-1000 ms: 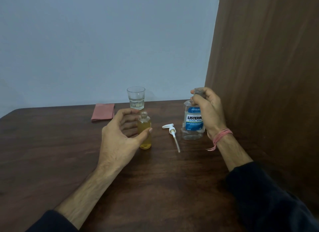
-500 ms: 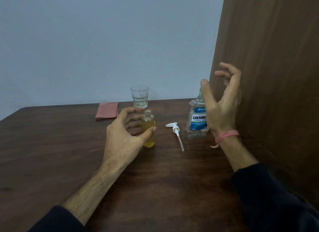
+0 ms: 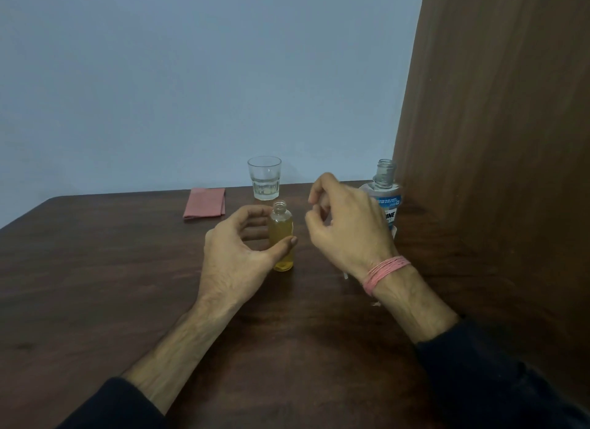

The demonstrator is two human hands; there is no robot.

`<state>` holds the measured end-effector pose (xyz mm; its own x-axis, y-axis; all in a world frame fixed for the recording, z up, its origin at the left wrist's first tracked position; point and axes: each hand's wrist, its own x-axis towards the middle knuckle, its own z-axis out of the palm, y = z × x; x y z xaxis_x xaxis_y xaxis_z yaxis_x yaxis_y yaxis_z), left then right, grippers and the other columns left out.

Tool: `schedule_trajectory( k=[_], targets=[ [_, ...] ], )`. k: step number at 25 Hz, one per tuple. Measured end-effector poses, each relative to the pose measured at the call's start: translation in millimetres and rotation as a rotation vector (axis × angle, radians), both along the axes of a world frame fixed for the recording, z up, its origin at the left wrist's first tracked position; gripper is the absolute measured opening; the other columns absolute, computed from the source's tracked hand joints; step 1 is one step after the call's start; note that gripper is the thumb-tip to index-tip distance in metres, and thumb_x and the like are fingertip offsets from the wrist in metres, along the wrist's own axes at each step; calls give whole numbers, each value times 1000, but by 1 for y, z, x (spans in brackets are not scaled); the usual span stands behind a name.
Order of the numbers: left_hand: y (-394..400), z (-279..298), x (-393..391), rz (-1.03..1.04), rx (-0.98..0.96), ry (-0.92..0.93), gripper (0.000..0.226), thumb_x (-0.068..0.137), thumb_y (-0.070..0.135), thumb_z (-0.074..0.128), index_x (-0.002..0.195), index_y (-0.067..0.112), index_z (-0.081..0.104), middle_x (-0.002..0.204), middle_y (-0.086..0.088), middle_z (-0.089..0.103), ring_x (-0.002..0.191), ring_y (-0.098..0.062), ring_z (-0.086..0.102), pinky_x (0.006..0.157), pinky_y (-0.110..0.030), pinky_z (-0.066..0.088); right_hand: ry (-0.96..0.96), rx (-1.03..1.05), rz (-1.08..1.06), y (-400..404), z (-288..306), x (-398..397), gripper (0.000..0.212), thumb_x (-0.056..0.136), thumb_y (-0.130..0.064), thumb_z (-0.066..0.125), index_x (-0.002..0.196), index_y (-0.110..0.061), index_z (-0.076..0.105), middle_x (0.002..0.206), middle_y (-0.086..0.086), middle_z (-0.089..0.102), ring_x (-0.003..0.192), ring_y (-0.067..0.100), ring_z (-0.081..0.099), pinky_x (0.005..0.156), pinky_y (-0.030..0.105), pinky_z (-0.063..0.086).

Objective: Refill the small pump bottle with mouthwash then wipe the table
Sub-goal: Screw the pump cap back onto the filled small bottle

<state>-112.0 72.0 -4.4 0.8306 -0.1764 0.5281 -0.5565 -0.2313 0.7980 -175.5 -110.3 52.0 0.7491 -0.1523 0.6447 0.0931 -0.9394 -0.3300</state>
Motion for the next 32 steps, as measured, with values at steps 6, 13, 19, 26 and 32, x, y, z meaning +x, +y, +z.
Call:
schedule_trajectory(
  k=[6,13,19,26,32],
  targets=[
    [1,-3,4,7,-7,0,55,74,38,108,121,39,78,108,29,83,102,13,78,82,-5,60,486,-187,-171,11,-13,3,35,105,-38,58,138,-27,64,134,3,62,121,32,64,100,50,52],
    [0,-5,3,-2,-8,23,52,76,36,108,119,38,79,114,39,78,100,13,78,81,-5,60,649,-235,-267,16,-21,9,37,106,-45,57,134,-23,67,125,7,68,117,30,65,95,47,53],
    [-2,-7,4,18,-11,71,52,74,43,108,117,41,79,109,27,84,100,9,81,87,-19,69,631,-282,-268,15,-20,8,40,101,-33,71,141,-34,64,127,7,71,119,32,67,93,48,56],
    [-2,-7,1,10,3,93,51,77,40,107,119,41,78,114,31,82,101,10,81,88,-23,70,282,-87,-213,9,-14,5,25,93,-43,76,115,-41,65,106,-8,76,102,24,71,87,42,58],
    [-2,-5,-2,39,30,94,54,77,43,107,122,39,78,112,20,85,103,5,82,94,-34,72,-156,309,11,7,-3,-1,28,91,-34,81,112,-40,64,101,-21,74,64,1,71,64,29,63]
  ],
)
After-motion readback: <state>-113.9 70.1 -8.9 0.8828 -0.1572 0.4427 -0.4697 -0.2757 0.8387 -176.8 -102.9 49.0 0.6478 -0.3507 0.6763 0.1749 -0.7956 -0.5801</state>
